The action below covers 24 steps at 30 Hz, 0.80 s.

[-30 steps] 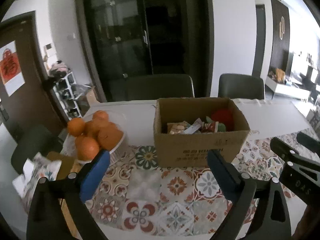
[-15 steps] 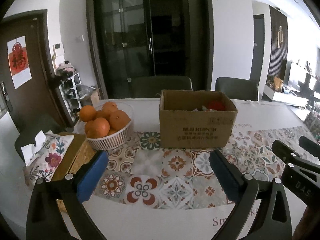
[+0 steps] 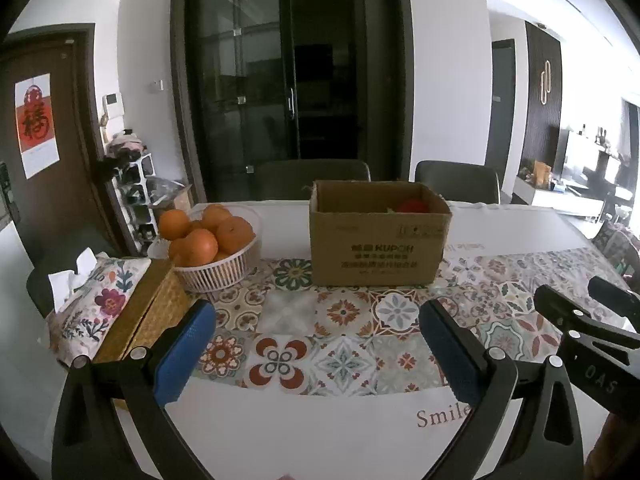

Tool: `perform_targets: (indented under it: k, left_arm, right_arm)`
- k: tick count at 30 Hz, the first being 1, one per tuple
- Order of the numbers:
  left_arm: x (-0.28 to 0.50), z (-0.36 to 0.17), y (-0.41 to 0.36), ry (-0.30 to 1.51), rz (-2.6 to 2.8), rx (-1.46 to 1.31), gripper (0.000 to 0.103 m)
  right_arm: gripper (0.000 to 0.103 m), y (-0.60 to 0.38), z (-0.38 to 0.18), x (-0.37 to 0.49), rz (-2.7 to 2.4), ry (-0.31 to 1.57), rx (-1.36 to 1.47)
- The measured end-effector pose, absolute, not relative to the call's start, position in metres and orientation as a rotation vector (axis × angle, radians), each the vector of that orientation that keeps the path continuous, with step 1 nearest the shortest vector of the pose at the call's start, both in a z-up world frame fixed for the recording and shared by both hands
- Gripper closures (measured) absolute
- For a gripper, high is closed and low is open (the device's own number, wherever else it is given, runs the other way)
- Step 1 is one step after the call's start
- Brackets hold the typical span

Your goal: Organize soft objects

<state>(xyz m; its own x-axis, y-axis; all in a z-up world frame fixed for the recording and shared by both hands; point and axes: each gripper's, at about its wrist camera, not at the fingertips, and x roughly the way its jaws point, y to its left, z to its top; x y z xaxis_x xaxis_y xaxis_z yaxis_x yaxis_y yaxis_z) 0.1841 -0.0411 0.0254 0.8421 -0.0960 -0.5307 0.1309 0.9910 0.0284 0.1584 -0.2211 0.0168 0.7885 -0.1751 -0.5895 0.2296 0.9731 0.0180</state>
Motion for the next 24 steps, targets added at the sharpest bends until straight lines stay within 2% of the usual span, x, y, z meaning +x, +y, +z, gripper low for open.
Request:
perform_targets:
  k: [24]
  left_arm:
    - [0.165,0.024,-0.037,0.544,-0.122,0.038,0.0]
  right_arm:
    - [0.024,-0.218,0.019,0.137,-0.226,0.605,0.076]
